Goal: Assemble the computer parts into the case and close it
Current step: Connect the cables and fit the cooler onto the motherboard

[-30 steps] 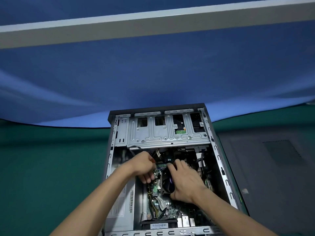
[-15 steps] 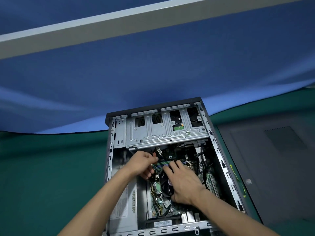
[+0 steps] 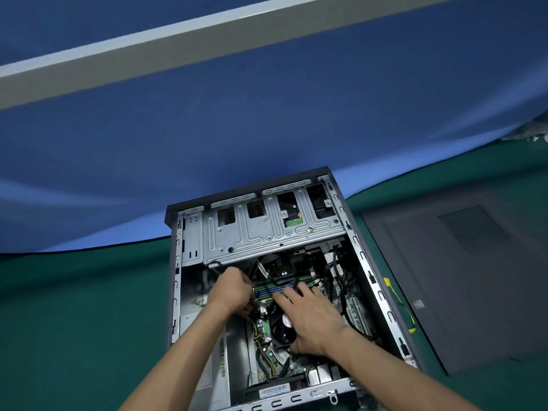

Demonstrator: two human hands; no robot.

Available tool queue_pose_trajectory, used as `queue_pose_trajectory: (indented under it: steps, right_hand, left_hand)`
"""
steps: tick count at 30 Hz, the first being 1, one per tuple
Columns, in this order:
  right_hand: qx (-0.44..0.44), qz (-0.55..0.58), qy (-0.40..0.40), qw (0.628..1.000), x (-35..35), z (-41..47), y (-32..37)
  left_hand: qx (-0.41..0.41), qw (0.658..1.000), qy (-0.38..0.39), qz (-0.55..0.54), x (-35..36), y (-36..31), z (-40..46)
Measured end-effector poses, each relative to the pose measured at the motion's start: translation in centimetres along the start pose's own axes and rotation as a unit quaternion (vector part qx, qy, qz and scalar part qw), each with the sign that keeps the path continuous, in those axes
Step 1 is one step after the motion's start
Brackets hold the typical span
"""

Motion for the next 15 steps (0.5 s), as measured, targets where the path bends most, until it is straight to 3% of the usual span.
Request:
queue_pose_trajectory:
  steps: [8,11,15]
  right_hand:
    - [0.013,0.051,0.054,0.997,0.0,0.7,0.0]
    - [0.026,0.141,0.068,0.987,0.0,0.4,-0.7]
    - [0.090,0.294,0.012,0.951,0.3,0.8,-0.7]
  left_hand:
    - [0.028,0.997,-0.009,0.076,0.0,-0.5,-0.7]
    - [0.044,0.994,-0.017,0.099,0.2,-0.5,-0.7]
    - [0.050,0.990,-0.026,0.130,0.0,-0.6,-0.2]
Point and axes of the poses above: each hand's wrist, its own z-axis towards the middle knuckle, its own x-axis out of the palm, y = z × x, the point moved 2 cm from there along z, towards the middle knuckle, and after that the axes turned 1 degree about -x, right-handed, at the moved point
